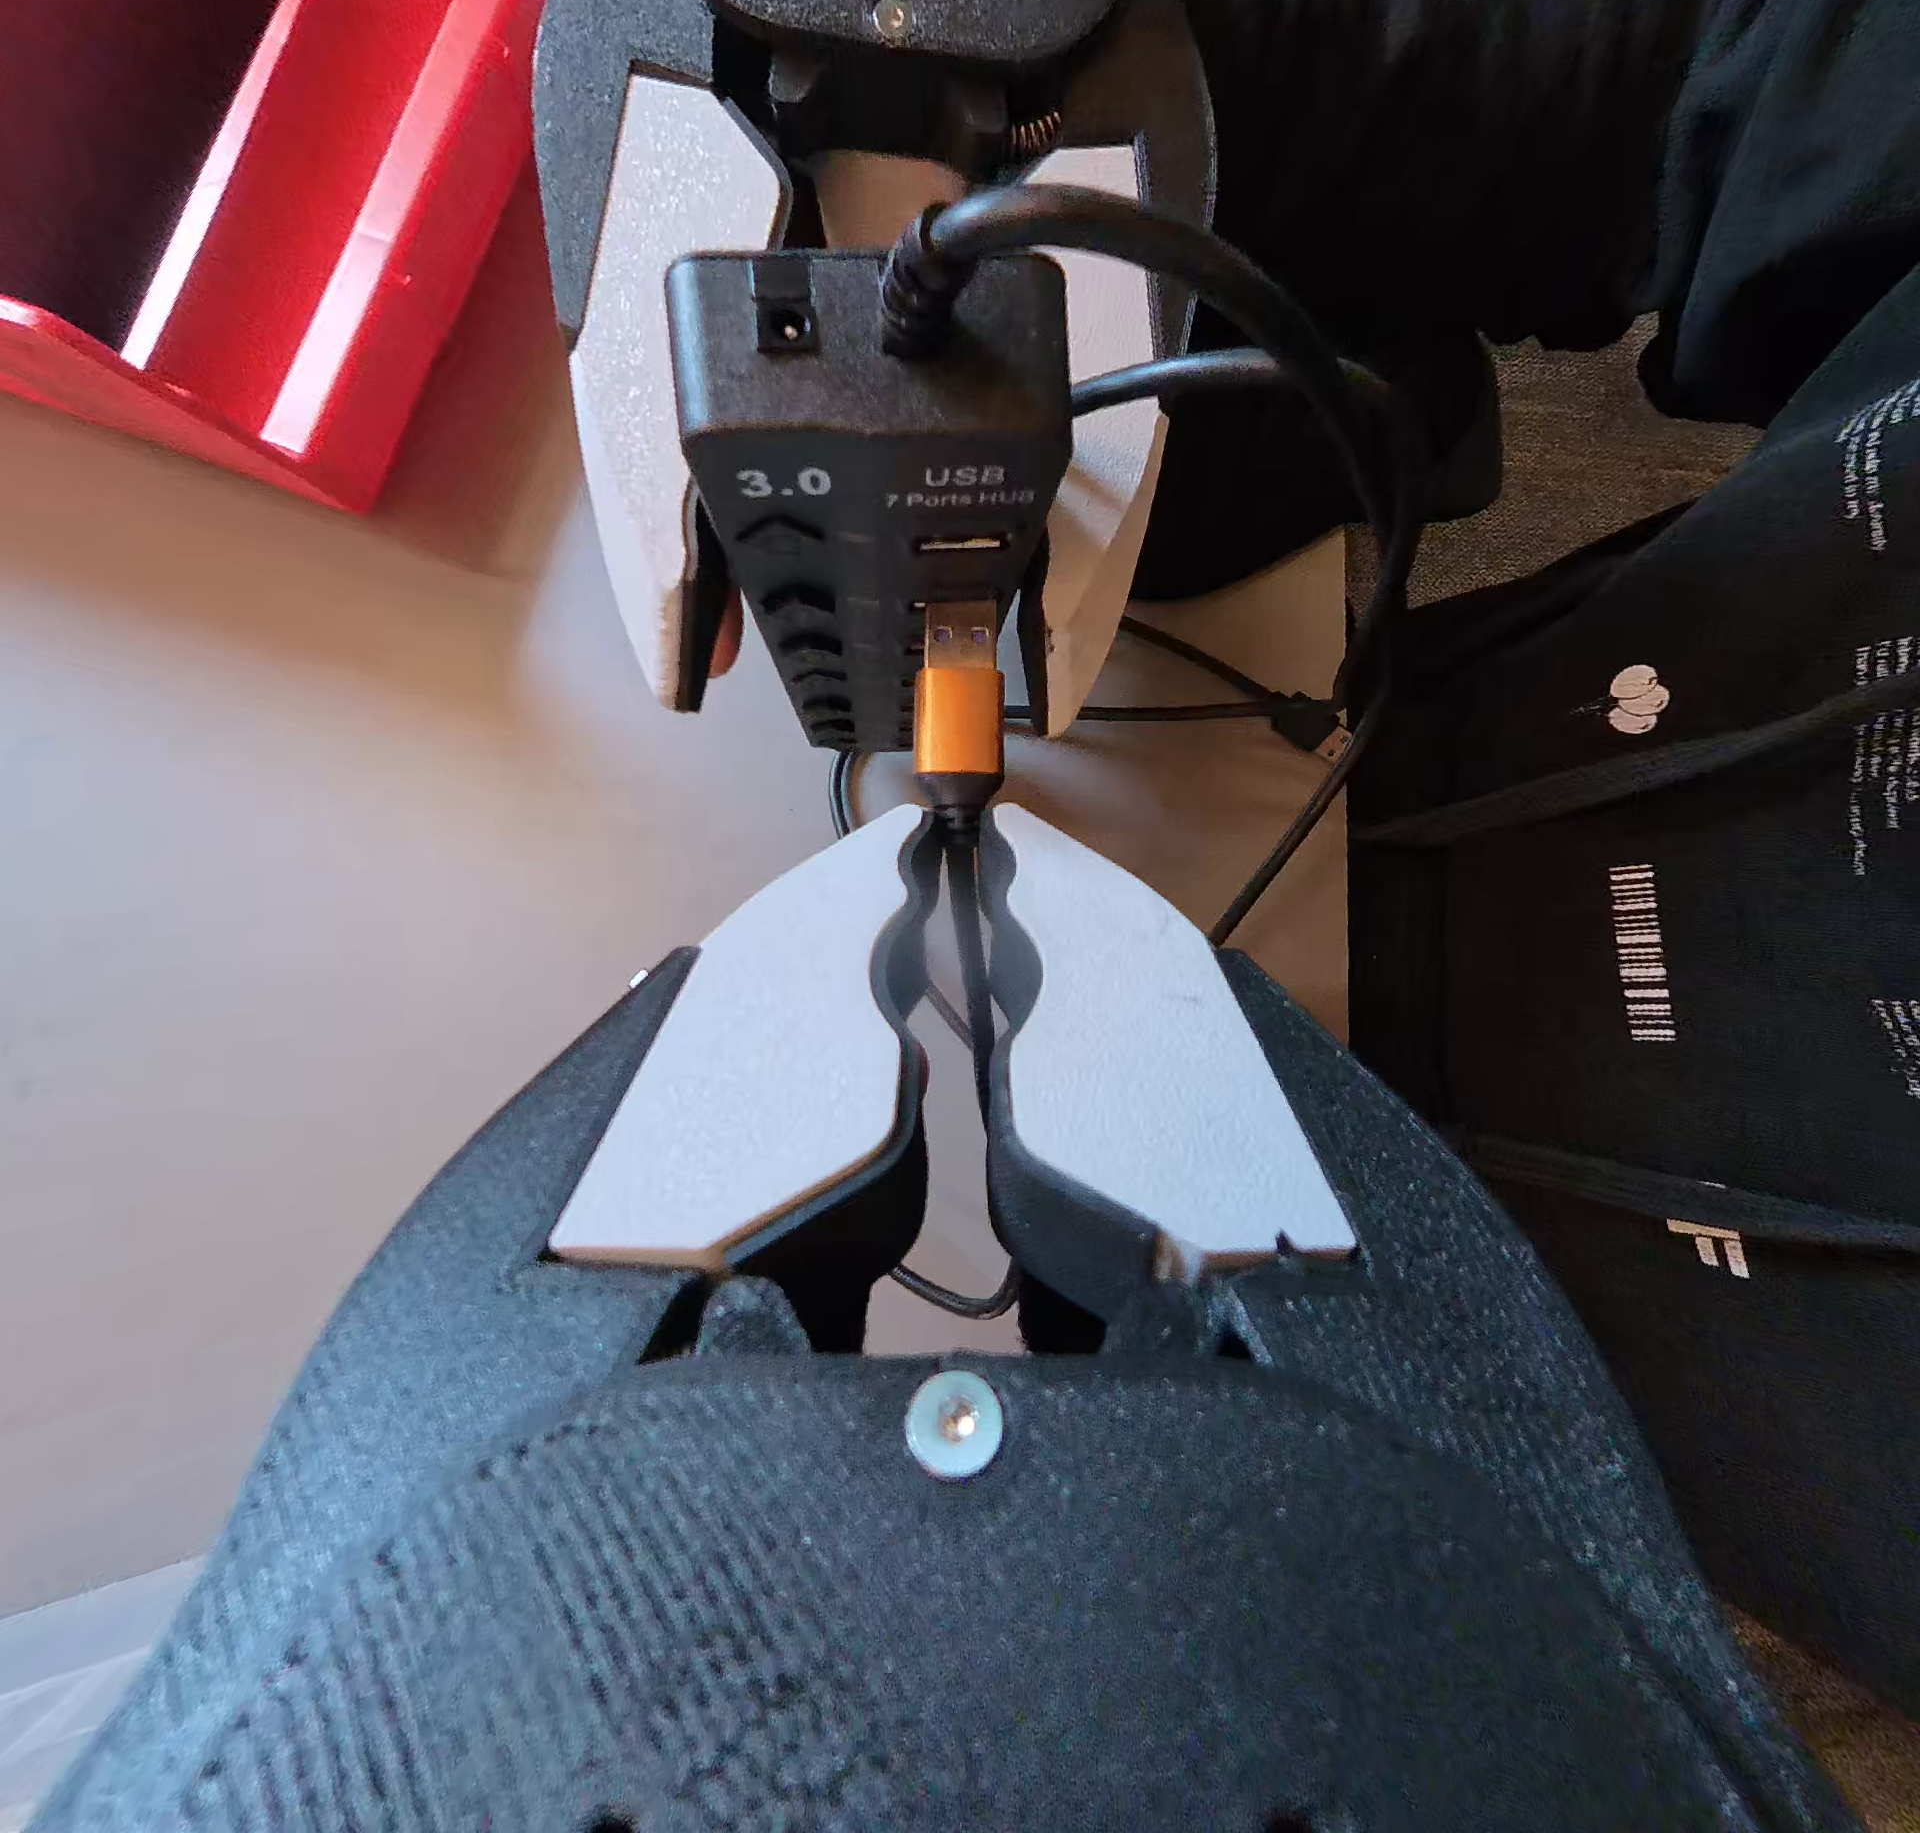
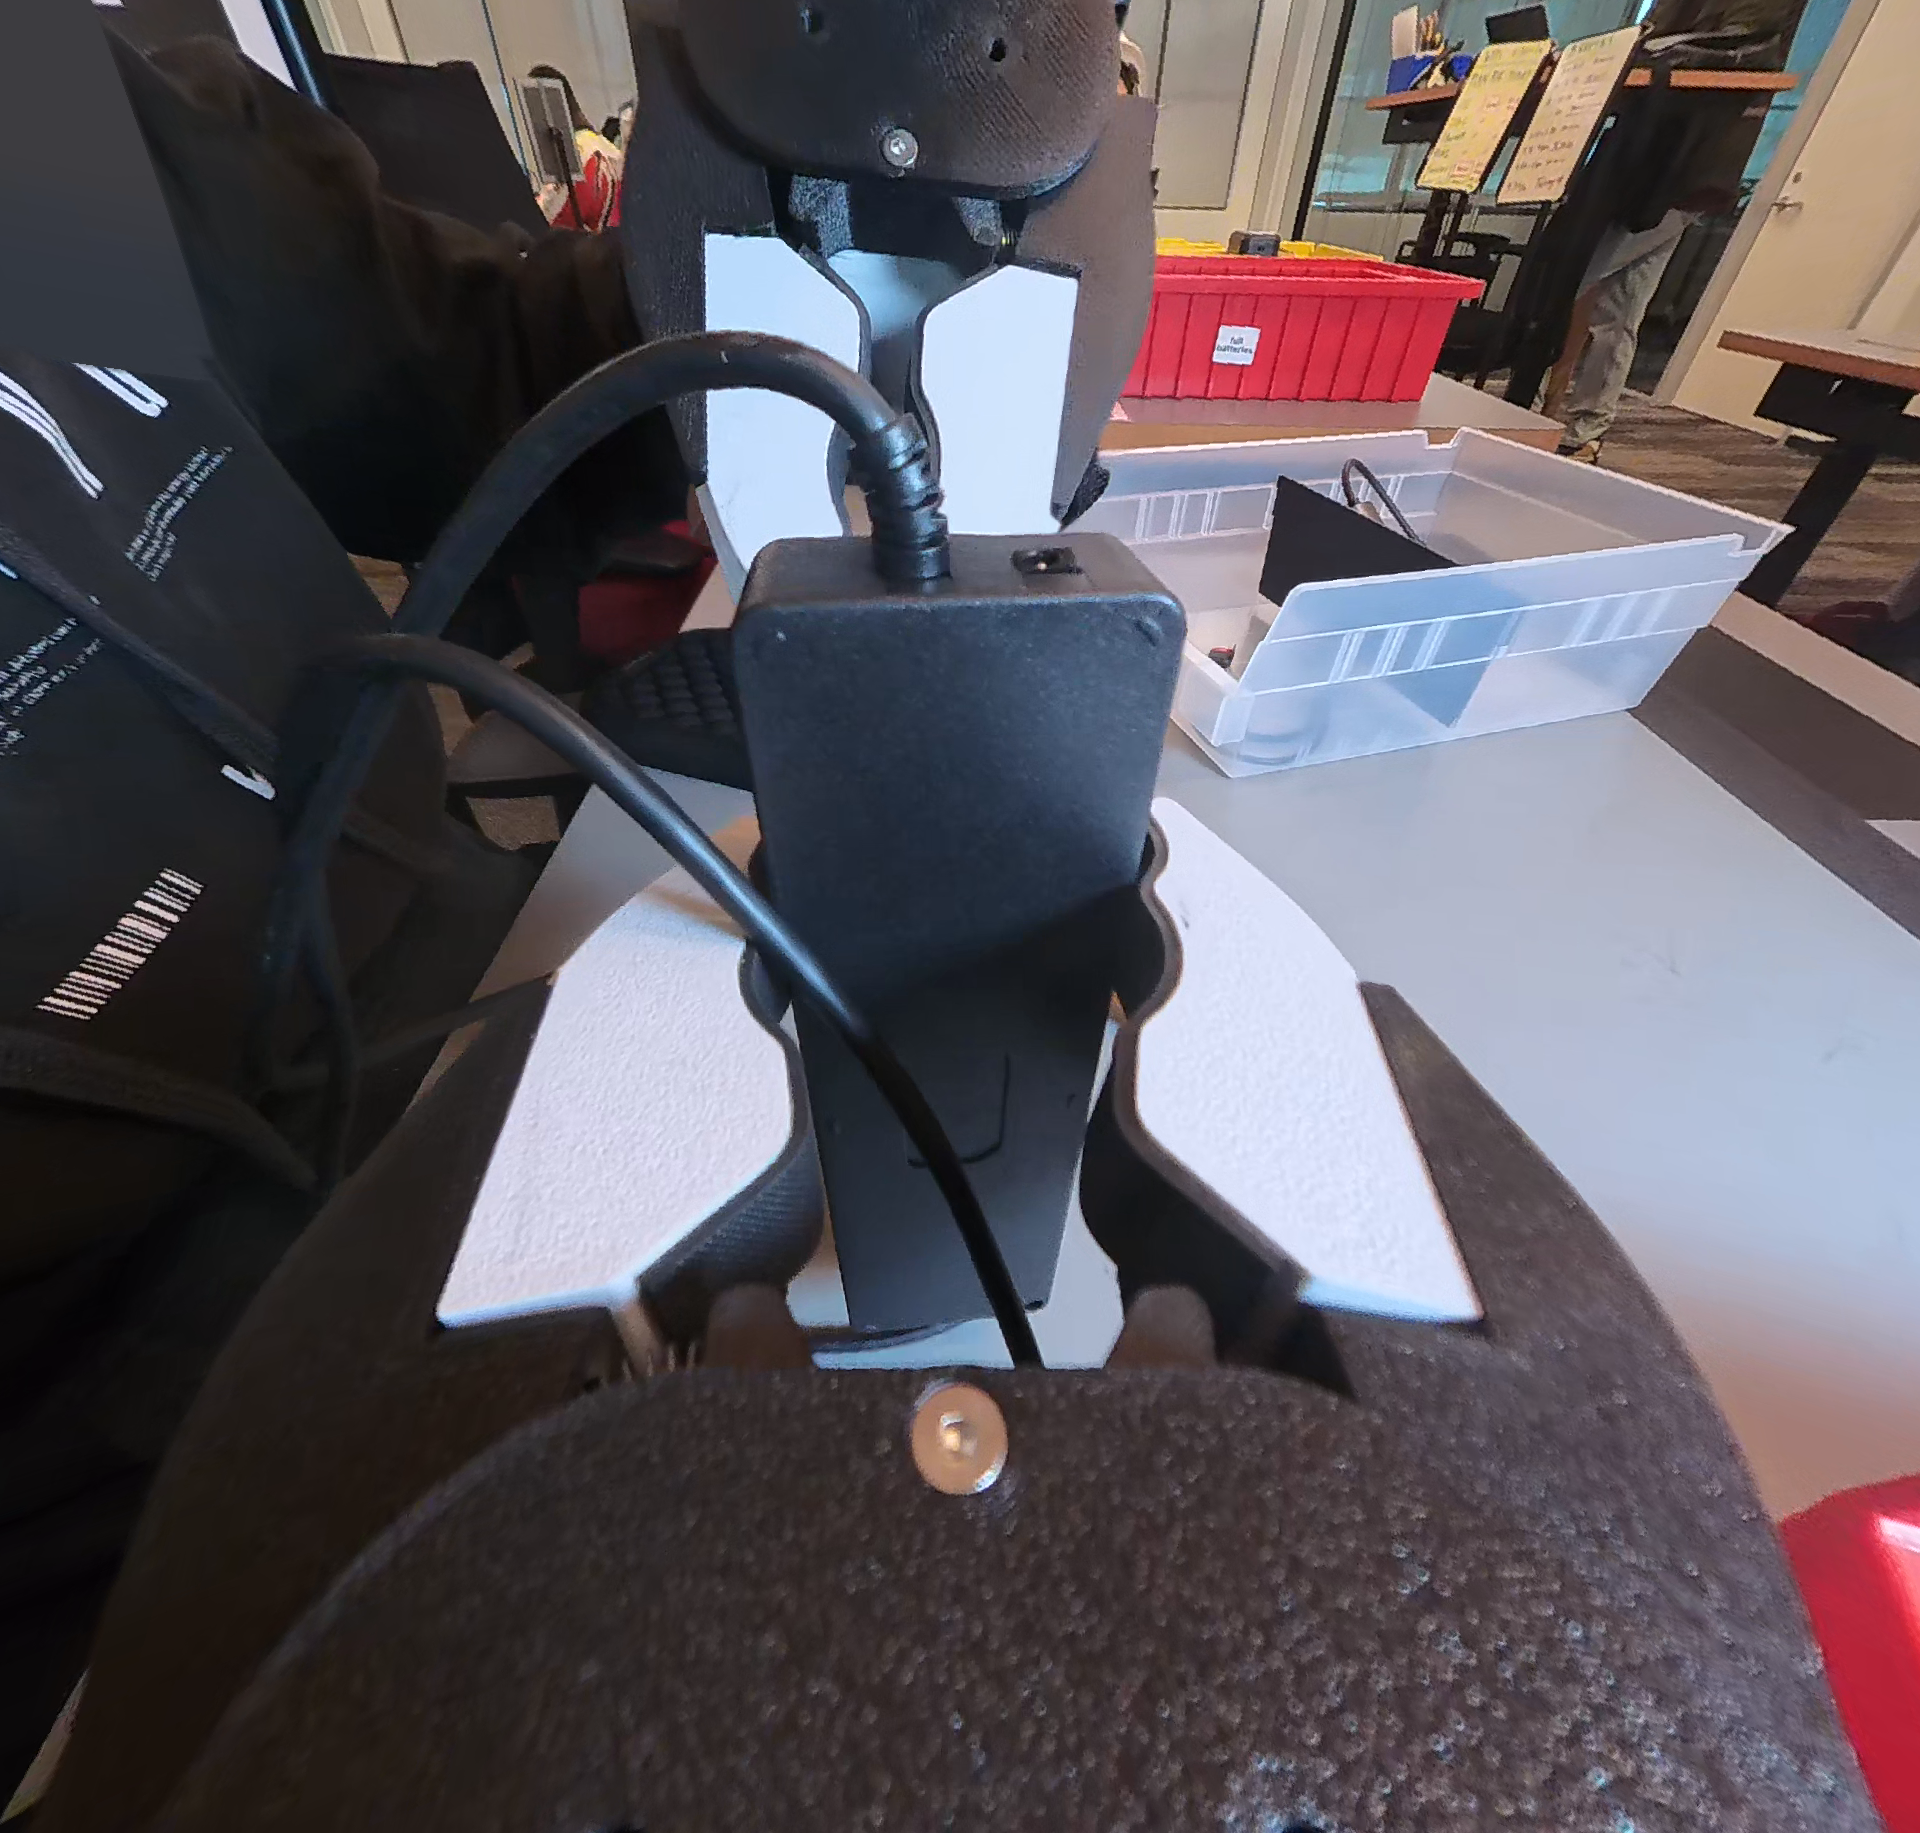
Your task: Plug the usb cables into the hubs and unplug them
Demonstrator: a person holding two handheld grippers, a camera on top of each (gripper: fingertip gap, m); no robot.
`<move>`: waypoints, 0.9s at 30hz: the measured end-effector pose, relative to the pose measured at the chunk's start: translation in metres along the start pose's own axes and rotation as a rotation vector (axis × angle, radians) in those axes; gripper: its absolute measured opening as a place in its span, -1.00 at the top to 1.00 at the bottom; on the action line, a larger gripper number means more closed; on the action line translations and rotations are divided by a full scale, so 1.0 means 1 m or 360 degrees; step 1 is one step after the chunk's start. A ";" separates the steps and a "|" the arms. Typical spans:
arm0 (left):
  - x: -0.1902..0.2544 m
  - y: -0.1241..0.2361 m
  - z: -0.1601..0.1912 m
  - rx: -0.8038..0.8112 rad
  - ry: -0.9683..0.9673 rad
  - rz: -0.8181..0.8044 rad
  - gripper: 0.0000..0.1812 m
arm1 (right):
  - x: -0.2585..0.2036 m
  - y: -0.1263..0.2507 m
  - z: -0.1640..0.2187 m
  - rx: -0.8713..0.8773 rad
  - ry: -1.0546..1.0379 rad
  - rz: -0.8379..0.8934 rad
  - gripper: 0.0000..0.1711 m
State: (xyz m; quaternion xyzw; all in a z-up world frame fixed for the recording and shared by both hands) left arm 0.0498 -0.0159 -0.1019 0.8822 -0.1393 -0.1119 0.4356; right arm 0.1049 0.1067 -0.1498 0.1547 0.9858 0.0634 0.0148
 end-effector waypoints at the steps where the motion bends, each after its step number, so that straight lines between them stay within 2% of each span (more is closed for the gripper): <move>1: -0.001 0.000 0.000 0.0002 0.0007 -0.0001 0.93 | 0.000 0.000 0.000 -0.0009 0.0006 0.0014 0.28; 8: -0.002 -0.001 0.001 0.0033 0.0082 -0.0012 0.93 | 0.000 0.001 -0.001 -0.0015 0.0012 0.0050 0.29; 15: 0.004 -0.006 0.008 0.0015 0.0090 0.0135 0.92 | -0.003 -0.005 0.000 -0.0125 0.0024 0.0033 0.29; 23: 0.008 -0.010 0.011 -0.0175 -0.0009 0.0055 0.93 | -0.005 -0.012 0.005 -0.0271 0.0043 0.0017 0.29; 27: 0.008 -0.007 0.009 -0.0146 -0.0050 0.0069 0.93 | -0.006 -0.010 0.007 -0.0285 0.0034 0.0003 0.29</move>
Point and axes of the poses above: each gripper's, where its closed fingertips meet, y back along the fingers, z out of its underside, x = y × z across the jaws, the point moved 8 cm from there along y, back along the fingers, and after that the axes turned 12 degrees about -z, right-handed, at the moved point
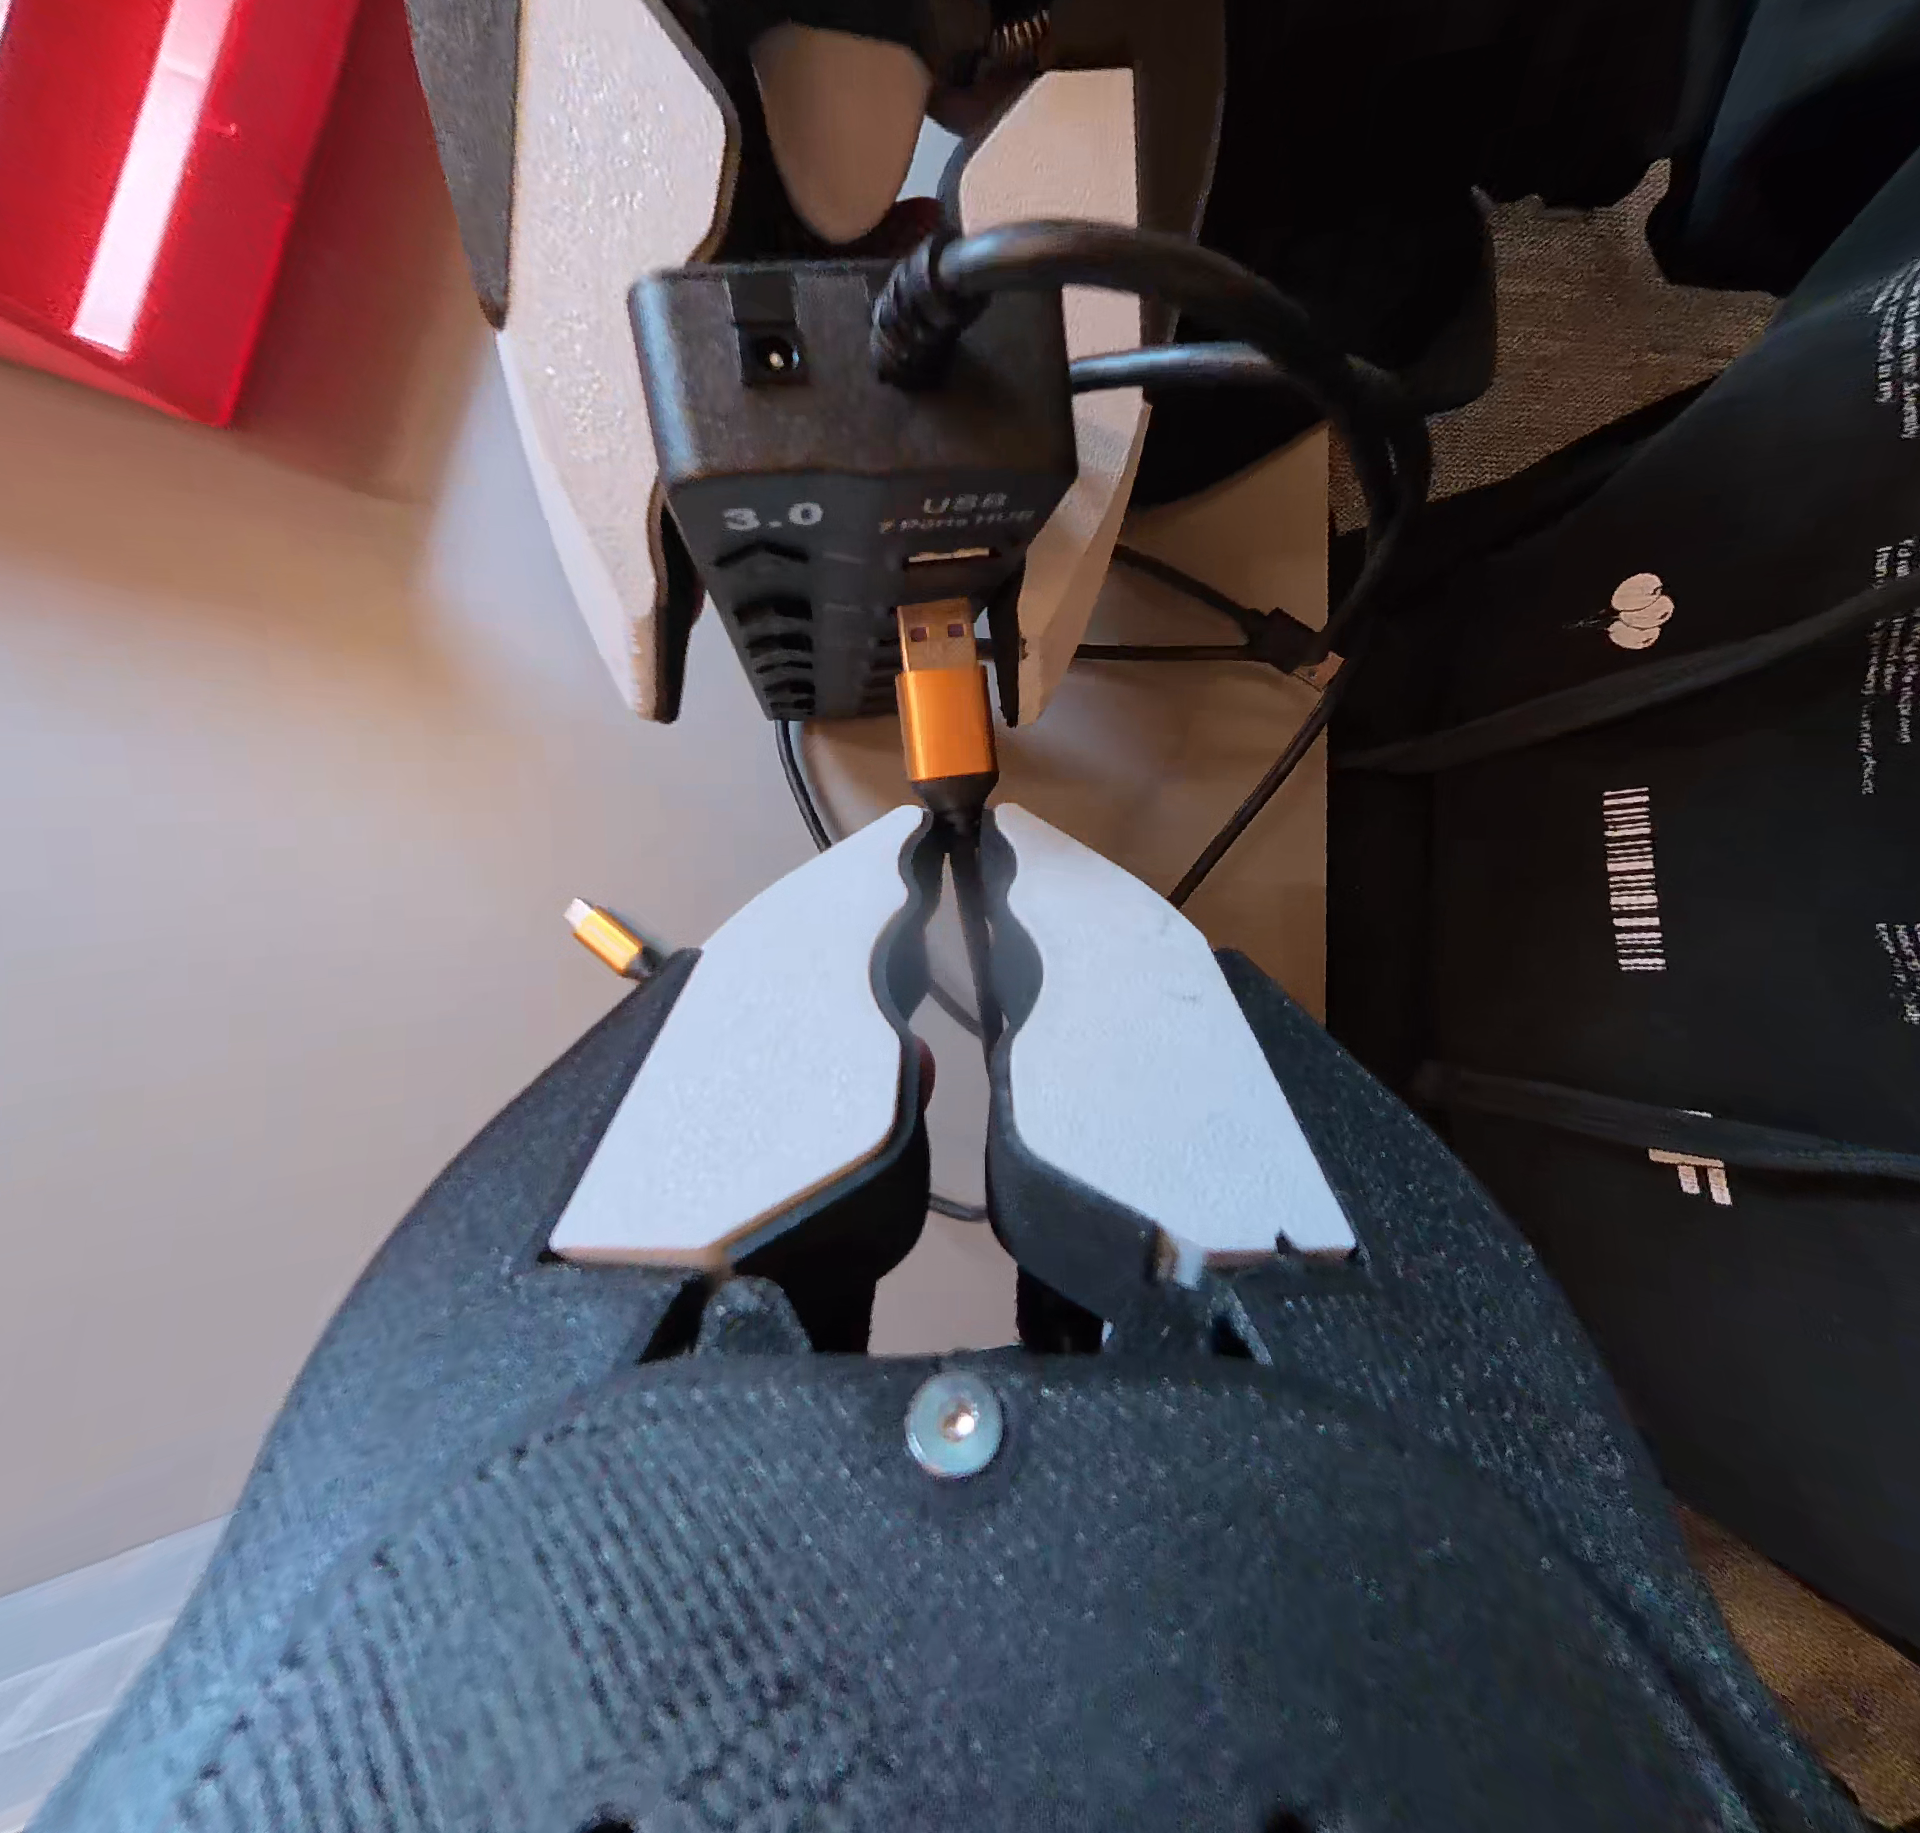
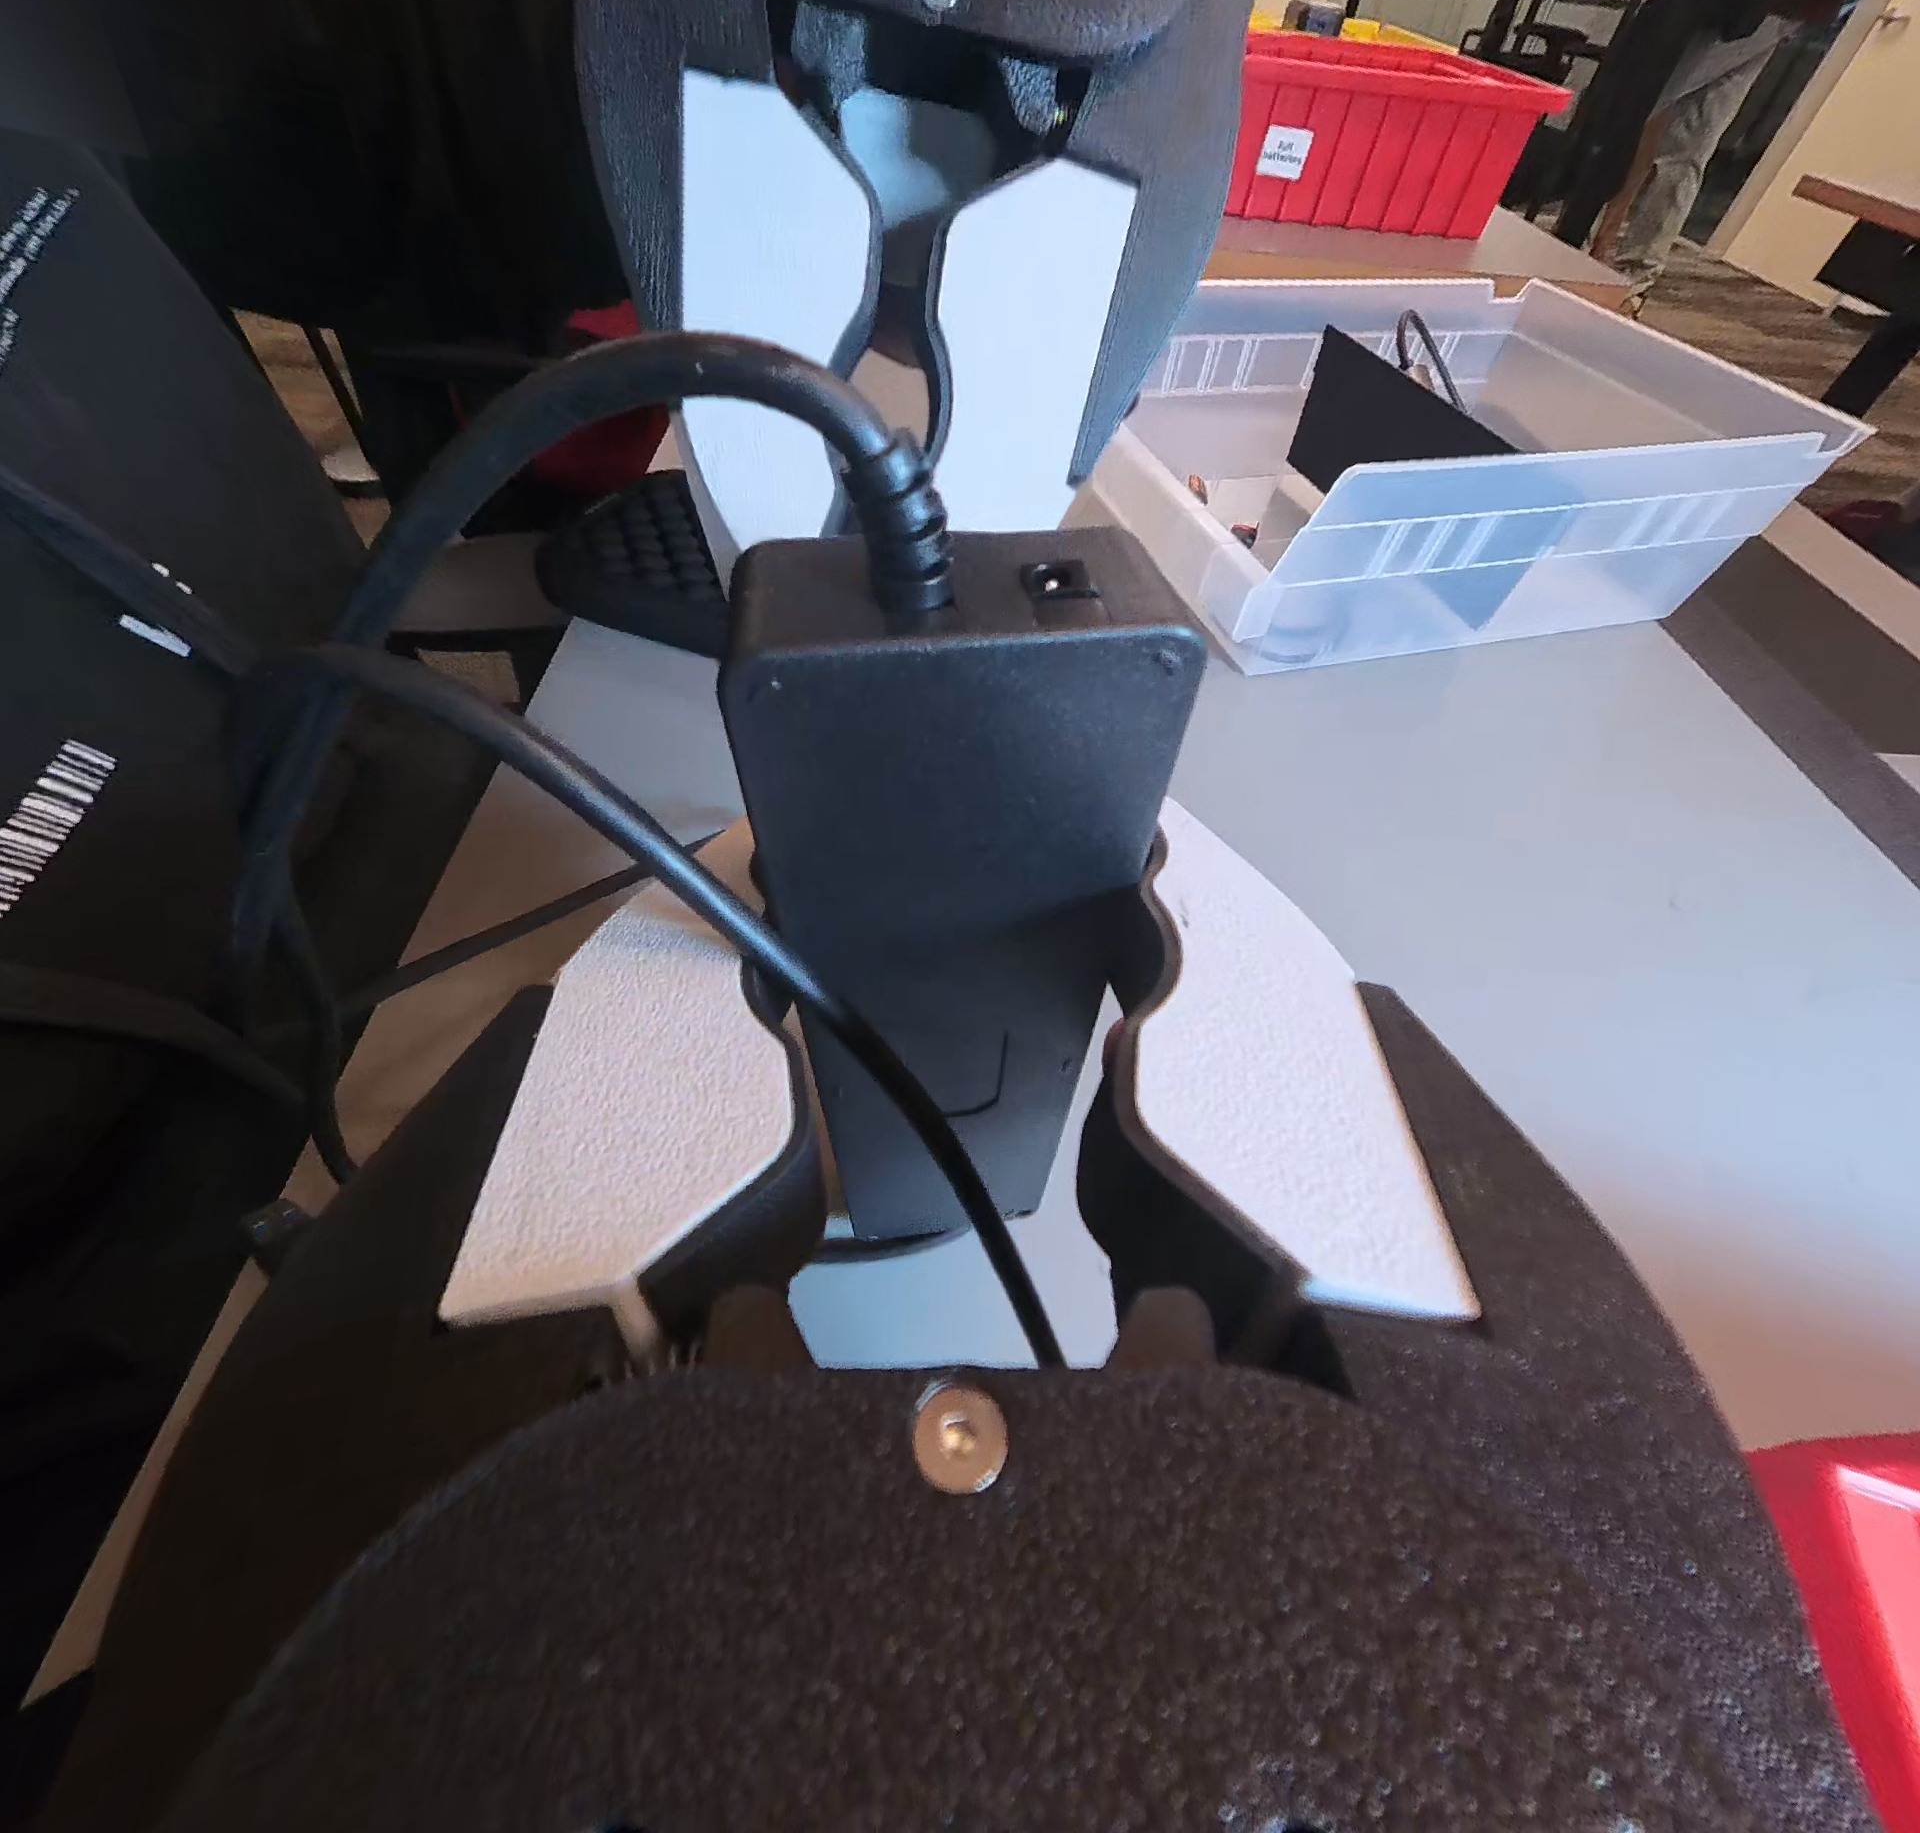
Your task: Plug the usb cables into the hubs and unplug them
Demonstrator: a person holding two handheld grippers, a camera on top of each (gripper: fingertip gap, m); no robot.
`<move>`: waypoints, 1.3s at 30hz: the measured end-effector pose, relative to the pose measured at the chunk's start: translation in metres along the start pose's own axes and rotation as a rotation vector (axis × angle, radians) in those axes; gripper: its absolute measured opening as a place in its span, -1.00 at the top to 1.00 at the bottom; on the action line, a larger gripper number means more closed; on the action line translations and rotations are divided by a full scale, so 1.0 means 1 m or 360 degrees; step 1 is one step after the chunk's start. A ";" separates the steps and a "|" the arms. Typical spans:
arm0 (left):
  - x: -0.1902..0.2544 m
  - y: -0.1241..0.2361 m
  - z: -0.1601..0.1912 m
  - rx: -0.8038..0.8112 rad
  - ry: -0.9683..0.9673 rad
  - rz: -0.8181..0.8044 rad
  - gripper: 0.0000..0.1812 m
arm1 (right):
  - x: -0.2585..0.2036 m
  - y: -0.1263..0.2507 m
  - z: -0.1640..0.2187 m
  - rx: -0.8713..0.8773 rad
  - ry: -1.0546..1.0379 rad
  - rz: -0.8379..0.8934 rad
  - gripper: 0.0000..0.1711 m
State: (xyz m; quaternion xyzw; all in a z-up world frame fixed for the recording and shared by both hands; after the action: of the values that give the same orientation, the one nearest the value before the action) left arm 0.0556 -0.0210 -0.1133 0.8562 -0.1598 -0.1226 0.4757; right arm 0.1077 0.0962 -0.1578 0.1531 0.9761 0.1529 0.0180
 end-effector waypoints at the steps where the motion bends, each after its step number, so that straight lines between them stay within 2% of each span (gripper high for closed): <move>1: 0.000 0.001 0.000 0.0010 0.0000 0.0002 0.93 | 0.000 0.000 0.000 -0.0002 0.0000 -0.0002 0.29; 10: 0.000 0.007 0.000 0.0117 0.0069 0.0080 0.93 | -0.001 -0.001 0.001 0.0013 -0.0008 -0.0029 0.29; 17: -0.002 0.018 -0.004 0.0334 0.0202 0.0279 0.93 | -0.005 0.008 -0.014 0.0497 -0.0119 -0.0307 0.30; 23: -0.001 0.022 -0.007 0.0415 0.0219 0.0317 0.93 | -0.005 0.011 -0.018 0.0670 -0.0171 -0.0411 0.30; 31: -0.002 0.019 0.000 0.0543 0.0247 0.0354 0.93 | -0.006 0.012 -0.019 0.0724 -0.0185 -0.0429 0.30; 39: -0.001 0.006 0.013 0.0898 0.0282 0.0549 0.93 | -0.010 0.008 -0.027 0.0713 -0.0140 -0.0389 0.30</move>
State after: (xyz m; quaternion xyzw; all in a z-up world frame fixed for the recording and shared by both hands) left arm 0.0493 -0.0339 -0.1144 0.9218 -0.2878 0.0837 0.2458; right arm 0.1175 0.0921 -0.1295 0.0405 0.9952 -0.0773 0.0443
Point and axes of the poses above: each gripper's, where its closed fingertips meet, y back along the fingers, z out of its underside, x = y × z across the jaws, the point moved 8 cm from there along y, back along the fingers, and after that the axes turned 12 degrees about -z, right-handed, at the moved point
